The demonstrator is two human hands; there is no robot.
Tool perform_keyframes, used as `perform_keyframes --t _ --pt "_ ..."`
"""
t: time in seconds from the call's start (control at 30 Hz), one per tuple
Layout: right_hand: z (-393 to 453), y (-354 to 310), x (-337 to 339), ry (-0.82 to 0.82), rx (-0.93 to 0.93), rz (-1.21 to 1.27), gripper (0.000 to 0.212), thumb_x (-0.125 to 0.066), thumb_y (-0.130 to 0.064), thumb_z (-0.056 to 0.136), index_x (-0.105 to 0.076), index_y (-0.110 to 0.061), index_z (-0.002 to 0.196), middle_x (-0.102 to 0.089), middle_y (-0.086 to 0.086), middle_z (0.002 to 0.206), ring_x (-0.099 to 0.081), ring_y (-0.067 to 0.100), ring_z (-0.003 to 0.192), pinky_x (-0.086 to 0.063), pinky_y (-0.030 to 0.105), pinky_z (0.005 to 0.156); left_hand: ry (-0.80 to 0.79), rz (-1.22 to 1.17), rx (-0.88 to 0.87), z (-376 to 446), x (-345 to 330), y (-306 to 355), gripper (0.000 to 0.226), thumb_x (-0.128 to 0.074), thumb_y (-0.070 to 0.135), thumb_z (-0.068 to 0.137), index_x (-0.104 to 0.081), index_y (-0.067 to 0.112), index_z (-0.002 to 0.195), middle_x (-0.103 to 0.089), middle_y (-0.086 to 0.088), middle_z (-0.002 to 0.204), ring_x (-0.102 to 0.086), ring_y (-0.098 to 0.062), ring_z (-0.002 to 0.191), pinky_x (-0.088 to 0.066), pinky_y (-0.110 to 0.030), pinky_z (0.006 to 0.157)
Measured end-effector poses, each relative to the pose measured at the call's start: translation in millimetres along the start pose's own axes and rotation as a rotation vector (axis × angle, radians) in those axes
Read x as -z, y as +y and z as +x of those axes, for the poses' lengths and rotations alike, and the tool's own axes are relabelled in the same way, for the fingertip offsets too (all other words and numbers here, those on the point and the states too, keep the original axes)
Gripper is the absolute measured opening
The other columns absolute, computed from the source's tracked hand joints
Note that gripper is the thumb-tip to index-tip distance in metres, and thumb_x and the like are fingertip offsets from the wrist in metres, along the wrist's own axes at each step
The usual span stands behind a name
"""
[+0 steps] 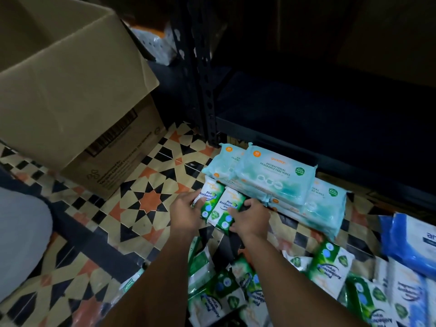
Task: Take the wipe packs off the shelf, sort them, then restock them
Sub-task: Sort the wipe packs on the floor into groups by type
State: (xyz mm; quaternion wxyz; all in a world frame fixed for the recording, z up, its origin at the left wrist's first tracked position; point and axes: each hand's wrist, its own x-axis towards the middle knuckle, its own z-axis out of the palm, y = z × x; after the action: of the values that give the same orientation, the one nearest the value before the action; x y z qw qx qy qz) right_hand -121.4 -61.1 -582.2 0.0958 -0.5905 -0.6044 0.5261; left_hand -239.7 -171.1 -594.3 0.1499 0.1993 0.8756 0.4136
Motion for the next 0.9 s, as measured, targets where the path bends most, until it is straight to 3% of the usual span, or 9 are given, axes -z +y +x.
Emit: perform_keyframes --t 0.17,0.3,0.47,0.57,0.63,0.73,0.8,0.9 --pt "0.1 -1.2 14.9 -0.141 -0.076 0.162 0.041 -0.080 -0.006 0.084 -0.059 -0.006 0.120 -0.066 0.008 0.083 -0.068 0.024 0.058 -0.060 0.034 0.051 -0.025 0.060 -0.035 0.8 2.5 -0.5 0.031 -0.071 0.020 0.094 -0.071 0.014 0.125 -0.069 -0.004 0.107 -0.061 -0.012 0.092 -0.041 -0.020 0.080" --pt "-6.1 0.2 27.6 -0.226 -0.113 0.233 0.057 -0.080 -0.004 0.084 -0.056 -0.005 0.135 -0.070 0.008 0.091 -0.072 0.024 0.078 -0.063 0.034 0.067 -0.069 0.148 -0.028 -1.3 4.0 1.4 0.039 -0.067 0.019 0.097 -0.064 0.011 0.135 -0.070 -0.009 0.117 -0.062 -0.018 0.099 -0.043 -0.023 0.085" --pt "-17.8 -0.2 57.9 -0.304 -0.131 0.239 0.054 -0.079 -0.001 0.083 -0.057 -0.004 0.132 -0.069 0.017 0.105 -0.073 0.031 0.089 -0.063 0.037 0.078 -0.084 0.261 0.008 -6.3 4.0 9.3 0.055 -0.068 0.026 0.095 -0.051 0.018 0.147 -0.062 -0.010 0.137 -0.056 -0.032 0.123 -0.047 -0.047 0.104" --pt "-24.1 1.9 84.7 -0.248 -0.130 0.241 0.041 -0.077 0.004 0.082 -0.065 -0.004 0.121 -0.071 0.019 0.097 -0.074 0.031 0.083 -0.062 0.045 0.080 -0.045 0.351 -0.036 -22.0 1.1 24.9 0.052 -0.064 0.030 0.097 -0.049 0.024 0.146 -0.056 -0.006 0.141 -0.044 -0.032 0.130 -0.037 -0.049 0.108" --pt "-28.8 5.8 106.2 -0.168 -0.106 0.190 0.033 -0.075 0.005 0.082 -0.067 -0.002 0.114 -0.070 0.016 0.082 -0.070 0.028 0.067 -0.062 0.048 0.077 -0.016 0.377 -0.112 -37.9 -3.5 40.6 0.049 -0.061 0.028 0.099 -0.049 0.024 0.146 -0.052 -0.004 0.142 -0.037 -0.030 0.133 -0.030 -0.048 0.109" --pt "-34.1 15.9 140.7 -0.033 -0.069 0.101 0.020 -0.074 0.002 0.083 -0.068 -0.001 0.102 -0.068 0.015 0.079 -0.062 0.022 0.054 -0.060 0.033 0.055 -0.021 0.411 -0.274 -57.5 -16.5 65.1 0.043 -0.060 0.029 0.099 -0.054 0.025 0.141 -0.055 -0.002 0.138 -0.038 -0.027 0.131 -0.031 -0.047 0.109" --pt "-38.6 25.6 162.5 0.070 -0.025 0.053 0.013 -0.075 0.000 0.085 -0.070 -0.003 0.097 -0.069 0.011 0.087 -0.060 0.016 0.060 -0.051 0.021 0.046 -0.098 0.391 -0.334 -67.2 -29.2 81.3 0.038 -0.059 0.024 0.098 -0.058 0.024 0.136 -0.059 -0.002 0.133 -0.042 -0.028 0.127 -0.033 -0.045 0.104" --pt "-44.7 45.9 190.7 0.187 0.101 -0.131 0.010 -0.069 -0.005 0.087 -0.074 -0.010 0.094 -0.073 0.007 0.096 -0.067 0.021 0.084 -0.045 0.019 0.066 -0.299 0.328 -0.346 -83.4 -49.4 104.9 0.035 -0.056 0.016 0.097 -0.062 0.022 0.131 -0.068 -0.007 0.119 -0.059 -0.029 0.110 -0.051 -0.044 0.092"
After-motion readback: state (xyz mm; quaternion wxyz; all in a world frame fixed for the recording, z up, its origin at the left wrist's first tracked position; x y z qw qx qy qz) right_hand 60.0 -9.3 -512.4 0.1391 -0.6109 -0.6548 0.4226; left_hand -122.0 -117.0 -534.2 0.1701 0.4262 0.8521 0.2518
